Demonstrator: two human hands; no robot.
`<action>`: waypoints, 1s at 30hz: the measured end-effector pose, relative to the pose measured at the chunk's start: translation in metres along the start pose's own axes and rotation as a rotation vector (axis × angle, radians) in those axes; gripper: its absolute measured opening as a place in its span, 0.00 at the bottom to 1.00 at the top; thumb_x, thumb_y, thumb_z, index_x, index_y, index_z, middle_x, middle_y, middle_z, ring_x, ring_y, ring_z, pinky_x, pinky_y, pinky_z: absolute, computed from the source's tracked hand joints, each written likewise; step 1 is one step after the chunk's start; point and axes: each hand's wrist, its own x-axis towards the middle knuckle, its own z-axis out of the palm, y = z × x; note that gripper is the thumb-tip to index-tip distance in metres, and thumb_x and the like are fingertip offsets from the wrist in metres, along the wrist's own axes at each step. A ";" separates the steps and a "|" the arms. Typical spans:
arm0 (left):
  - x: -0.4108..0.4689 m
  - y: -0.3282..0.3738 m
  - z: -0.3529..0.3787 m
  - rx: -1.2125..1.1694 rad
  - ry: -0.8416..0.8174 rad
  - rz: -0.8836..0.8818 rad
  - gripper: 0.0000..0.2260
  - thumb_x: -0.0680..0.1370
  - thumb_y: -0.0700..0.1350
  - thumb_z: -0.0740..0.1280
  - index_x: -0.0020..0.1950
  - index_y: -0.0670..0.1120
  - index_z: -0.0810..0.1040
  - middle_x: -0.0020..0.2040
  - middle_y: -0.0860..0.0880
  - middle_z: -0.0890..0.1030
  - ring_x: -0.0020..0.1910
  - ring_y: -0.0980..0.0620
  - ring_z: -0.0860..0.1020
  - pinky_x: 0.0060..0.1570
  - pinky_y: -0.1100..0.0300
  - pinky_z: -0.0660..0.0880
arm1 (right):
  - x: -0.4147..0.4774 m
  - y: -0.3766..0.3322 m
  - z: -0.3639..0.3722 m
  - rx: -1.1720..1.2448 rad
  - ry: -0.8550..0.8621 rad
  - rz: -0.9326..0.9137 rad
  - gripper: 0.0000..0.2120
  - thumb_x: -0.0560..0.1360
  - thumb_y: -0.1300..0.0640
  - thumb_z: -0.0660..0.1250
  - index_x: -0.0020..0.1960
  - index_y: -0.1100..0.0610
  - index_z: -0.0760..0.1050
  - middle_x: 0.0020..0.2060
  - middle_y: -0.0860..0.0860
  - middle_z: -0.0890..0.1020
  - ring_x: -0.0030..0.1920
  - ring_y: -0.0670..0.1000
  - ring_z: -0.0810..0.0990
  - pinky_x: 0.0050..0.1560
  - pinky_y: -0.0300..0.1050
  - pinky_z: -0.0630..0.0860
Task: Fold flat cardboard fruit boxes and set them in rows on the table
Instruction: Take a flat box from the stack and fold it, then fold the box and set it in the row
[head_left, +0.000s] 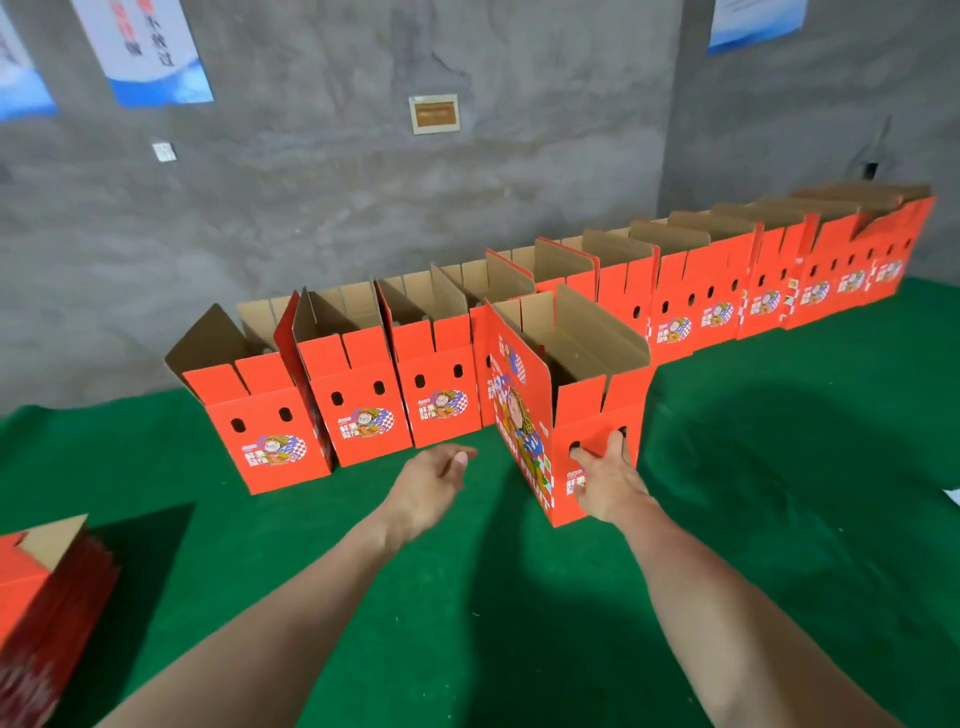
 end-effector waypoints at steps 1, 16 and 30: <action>0.000 -0.001 -0.002 -0.002 0.004 -0.008 0.15 0.83 0.46 0.54 0.66 0.45 0.74 0.62 0.46 0.77 0.57 0.45 0.78 0.56 0.58 0.73 | -0.001 -0.001 -0.001 0.007 -0.020 0.011 0.29 0.76 0.51 0.64 0.74 0.44 0.58 0.66 0.58 0.52 0.72 0.59 0.56 0.69 0.50 0.68; -0.100 -0.084 -0.119 -0.027 0.188 -0.115 0.14 0.82 0.45 0.58 0.65 0.45 0.74 0.62 0.46 0.78 0.61 0.48 0.76 0.62 0.60 0.68 | -0.091 -0.214 -0.003 0.475 0.436 -0.452 0.12 0.79 0.57 0.62 0.60 0.60 0.73 0.57 0.54 0.76 0.58 0.55 0.75 0.59 0.47 0.69; -0.339 -0.332 -0.331 0.451 0.711 -0.806 0.28 0.78 0.51 0.63 0.75 0.44 0.59 0.78 0.44 0.55 0.76 0.45 0.52 0.70 0.37 0.52 | -0.236 -0.439 0.090 0.317 -0.562 -0.545 0.24 0.79 0.49 0.61 0.72 0.57 0.65 0.69 0.55 0.71 0.69 0.53 0.69 0.67 0.42 0.64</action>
